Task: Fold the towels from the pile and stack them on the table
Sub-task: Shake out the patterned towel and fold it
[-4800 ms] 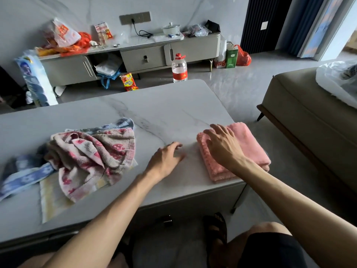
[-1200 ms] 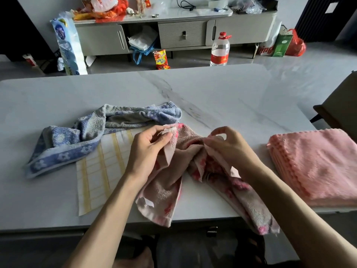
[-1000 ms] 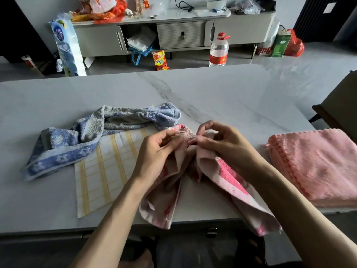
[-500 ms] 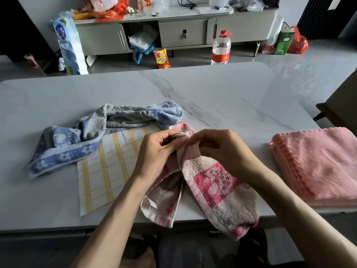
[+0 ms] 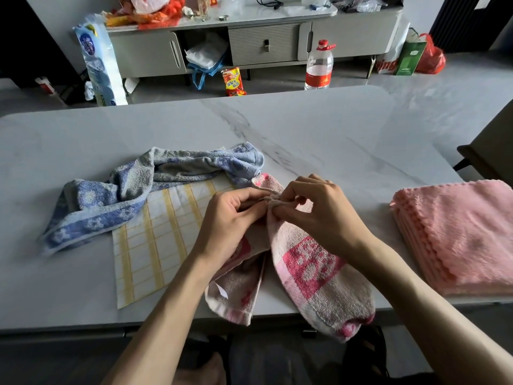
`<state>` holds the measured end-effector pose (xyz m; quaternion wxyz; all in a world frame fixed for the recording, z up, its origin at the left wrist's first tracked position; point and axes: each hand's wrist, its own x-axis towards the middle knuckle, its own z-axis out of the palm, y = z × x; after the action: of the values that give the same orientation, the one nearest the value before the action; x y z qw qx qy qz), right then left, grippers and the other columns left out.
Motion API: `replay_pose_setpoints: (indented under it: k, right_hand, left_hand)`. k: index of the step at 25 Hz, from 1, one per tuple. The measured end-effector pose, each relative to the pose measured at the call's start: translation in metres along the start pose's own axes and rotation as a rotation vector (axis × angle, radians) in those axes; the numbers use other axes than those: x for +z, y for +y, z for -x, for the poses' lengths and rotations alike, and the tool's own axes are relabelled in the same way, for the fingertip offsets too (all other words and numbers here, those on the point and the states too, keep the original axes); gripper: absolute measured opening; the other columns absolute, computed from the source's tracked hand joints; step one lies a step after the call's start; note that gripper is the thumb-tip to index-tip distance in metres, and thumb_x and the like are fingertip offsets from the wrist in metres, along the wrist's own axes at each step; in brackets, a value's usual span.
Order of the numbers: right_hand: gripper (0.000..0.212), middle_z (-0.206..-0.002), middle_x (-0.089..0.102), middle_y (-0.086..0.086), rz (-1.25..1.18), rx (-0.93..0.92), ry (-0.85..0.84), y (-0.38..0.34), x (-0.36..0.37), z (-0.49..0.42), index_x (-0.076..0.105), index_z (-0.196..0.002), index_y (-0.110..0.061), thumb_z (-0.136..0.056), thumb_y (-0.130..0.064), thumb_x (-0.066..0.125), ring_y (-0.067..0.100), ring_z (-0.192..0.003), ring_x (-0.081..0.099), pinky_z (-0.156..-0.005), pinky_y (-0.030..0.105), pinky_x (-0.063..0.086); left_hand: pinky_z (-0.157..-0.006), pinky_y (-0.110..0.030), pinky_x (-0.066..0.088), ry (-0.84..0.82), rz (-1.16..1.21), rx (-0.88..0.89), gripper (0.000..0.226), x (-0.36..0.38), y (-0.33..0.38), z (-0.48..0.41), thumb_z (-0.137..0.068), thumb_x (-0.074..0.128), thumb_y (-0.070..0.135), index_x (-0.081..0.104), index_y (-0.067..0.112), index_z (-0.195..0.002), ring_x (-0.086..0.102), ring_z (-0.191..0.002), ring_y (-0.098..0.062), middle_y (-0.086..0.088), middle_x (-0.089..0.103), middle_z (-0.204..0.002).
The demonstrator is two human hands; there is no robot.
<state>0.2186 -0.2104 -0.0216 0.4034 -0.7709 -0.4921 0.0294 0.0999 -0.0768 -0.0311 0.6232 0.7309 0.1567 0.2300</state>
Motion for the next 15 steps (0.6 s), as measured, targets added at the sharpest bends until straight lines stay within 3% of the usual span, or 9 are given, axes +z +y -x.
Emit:
replay_pose_setpoints:
  k: [5,11,15]
  right_hand:
    - [0.011,-0.058,0.053,-0.019,0.014,0.024,-0.002,-0.003,-0.0015,-0.0001,0.069,-0.073,-0.02,-0.078,-0.027,0.076,-0.003,-0.07,0.05,-0.065,0.007,0.032]
    - [0.014,-0.058,0.058,-0.01,0.026,0.079,0.023,-0.0042,-0.0026,-0.0007,0.068,-0.07,-0.024,-0.077,-0.031,0.076,0.0,-0.064,0.052,-0.059,0.01,0.033]
    - [0.012,-0.063,0.063,-0.006,-0.024,0.098,0.029,-0.0048,0.0002,-0.0005,0.066,-0.078,-0.026,-0.075,-0.028,0.077,0.004,-0.06,0.052,-0.057,0.013,0.035]
  left_hand:
    - [-0.081,-0.019,0.051,-0.011,-0.039,0.012,0.014,-0.0019,0.0008,0.001,-0.087,0.066,0.002,0.075,0.005,-0.098,0.071,-0.09,-0.012,-0.004,0.077,-0.094]
    - [-0.082,-0.017,0.049,-0.074,-0.036,0.044,0.014,-0.0043,0.007,0.0062,-0.088,0.066,0.007,0.074,0.004,-0.099,0.07,-0.092,-0.014,-0.005,0.076,-0.096]
    - [-0.075,-0.021,0.052,-0.02,-0.124,0.054,0.026,-0.0017,0.008,0.008,-0.07,0.083,0.023,0.074,0.01,-0.092,0.069,-0.081,-0.01,-0.001,0.076,-0.087]
